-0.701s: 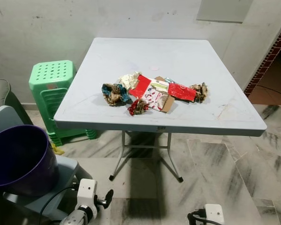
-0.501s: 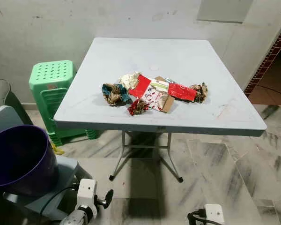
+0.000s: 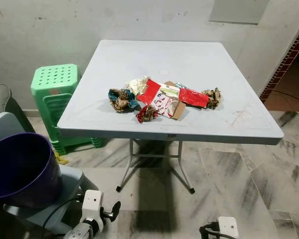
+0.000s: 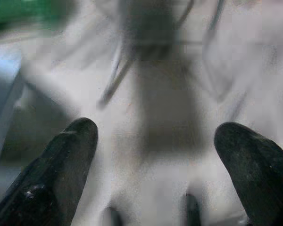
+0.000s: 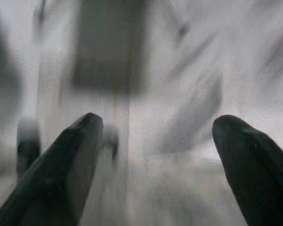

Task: Picking trash to rubbish bin

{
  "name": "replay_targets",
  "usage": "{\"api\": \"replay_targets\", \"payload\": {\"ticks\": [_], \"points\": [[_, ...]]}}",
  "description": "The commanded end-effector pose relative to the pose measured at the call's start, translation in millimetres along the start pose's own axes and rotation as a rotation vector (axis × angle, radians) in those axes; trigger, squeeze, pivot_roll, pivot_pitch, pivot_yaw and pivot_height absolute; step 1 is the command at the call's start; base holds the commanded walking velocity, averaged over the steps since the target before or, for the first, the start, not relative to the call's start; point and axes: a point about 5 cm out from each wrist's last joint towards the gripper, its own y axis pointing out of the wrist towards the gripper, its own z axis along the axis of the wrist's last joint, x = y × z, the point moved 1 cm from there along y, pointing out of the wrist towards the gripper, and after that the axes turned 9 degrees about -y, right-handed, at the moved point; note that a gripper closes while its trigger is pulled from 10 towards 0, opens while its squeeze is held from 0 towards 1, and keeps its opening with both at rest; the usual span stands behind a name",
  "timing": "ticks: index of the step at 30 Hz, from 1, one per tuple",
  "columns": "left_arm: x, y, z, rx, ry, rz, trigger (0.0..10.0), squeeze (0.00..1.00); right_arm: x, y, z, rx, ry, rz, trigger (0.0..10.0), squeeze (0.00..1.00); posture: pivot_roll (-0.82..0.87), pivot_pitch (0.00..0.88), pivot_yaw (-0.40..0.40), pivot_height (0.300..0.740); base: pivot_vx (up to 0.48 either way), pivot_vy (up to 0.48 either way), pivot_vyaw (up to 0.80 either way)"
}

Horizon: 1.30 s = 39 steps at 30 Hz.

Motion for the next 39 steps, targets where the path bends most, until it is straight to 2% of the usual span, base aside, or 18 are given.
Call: {"api": "replay_targets", "payload": {"ticks": [1,5,17,21,22,23,24,25,29,30,32,33,34,39], "points": [[-1.9,-5.9,-28.4,-0.138,0.025,0.049,10.0,0.00,-4.5,1.1,-4.7,-0.076,-0.049,0.031,10.0,0.00,0.00,0.000,-0.063,0.740,0.000,0.000,0.00],[-4.9,-4.9,-21.1,-0.096,0.112,0.081,10.0,0.00,-3.1,-0.3,-4.1,-0.032,-0.090,0.020,10.0,0.00,0.02,0.000,-0.069,0.740,0.000,0.000,0.00],[-4.3,-3.7,-17.0,-0.077,0.142,0.095,10.0,0.00,-2.8,0.0,-3.1,-0.032,-0.105,0.016,10.0,0.00,0.02,0.000,-0.064,0.740,0.000,0.000,0.00],[-1.5,0.3,-0.2,0.006,0.095,0.078,10.0,0.00,0.6,2.1,12.2,0.050,-0.084,0.013,10.0,0.00,0.01,0.000,-0.062,0.740,0.000,0.000,0.00],[1.5,3.2,14.9,0.075,0.068,0.054,10.0,0.00,4.1,3.4,26.2,0.122,-0.035,0.016,10.0,0.00,0.01,0.000,-0.060,0.740,0.000,0.000,0.00],[1.5,3.2,14.9,0.075,0.068,0.054,10.0,0.00,4.1,3.4,26.2,0.122,-0.035,0.016,10.0,0.00,0.01,0.000,-0.060,0.740,0.000,0.000,0.00],[4.8,5.0,32.3,0.160,0.036,0.015,10.0,0.00,7.6,4.1,40.1,0.192,0.013,0.030,10.0,0.00,0.01,0.000,-0.057,0.740,0.000,0.000,0.00],[5.5,5.4,40.2,0.195,0.037,0.006,10.0,0.00,9.5,4.1,47.5,0.230,0.033,0.034,10.0,0.00,0.00,0.000,-0.056,0.740,0.000,0.000,0.00],[8.4,4.2,68.3,0.326,0.038,-0.057,10.0,0.00,17.9,0.9,78.9,0.403,0.043,0.027,10.0,0.00,0.00,0.000,-0.049,0.740,0.000,0.000,0.00],[9.0,3.5,72.7,0.346,0.020,-0.080,10.0,0.00,19.2,-1.3,87.4,0.461,0.057,0.035,10.0,1.00,0.00,0.000,-0.049,0.740,0.000,0.000,0.00],[10.6,0.3,84.6,0.407,0.029,-0.128,10.0,0.00,21.5,-6.8,106.1,0.576,0.050,0.040,10.0,1.00,0.00,0.000,-0.047,0.740,0.000,0.000,0.00],[10.9,-0.6,87.1,0.420,0.043,-0.134,10.0,0.07,21.7,-7.6,109.2,0.589,0.044,0.038,10.0,1.00,0.00,0.000,-0.046,0.740,0.000,0.000,0.00],[11.3,-2.0,90.7,0.441,0.052,-0.147,10.0,1.00,22.0,-9.5,114.1,0.621,0.043,0.040,10.0,1.00,0.00,0.000,-0.045,0.740,0.000,0.000,0.00],[14.9,-12.0,114.2,0.560,0.060,-0.217,10.0,1.00,21.1,-23.7,137.1,0.781,0.031,0.072,10.0,1.00,0.00,0.000,-0.043,0.740,0.000,0.000,0.00]]}}
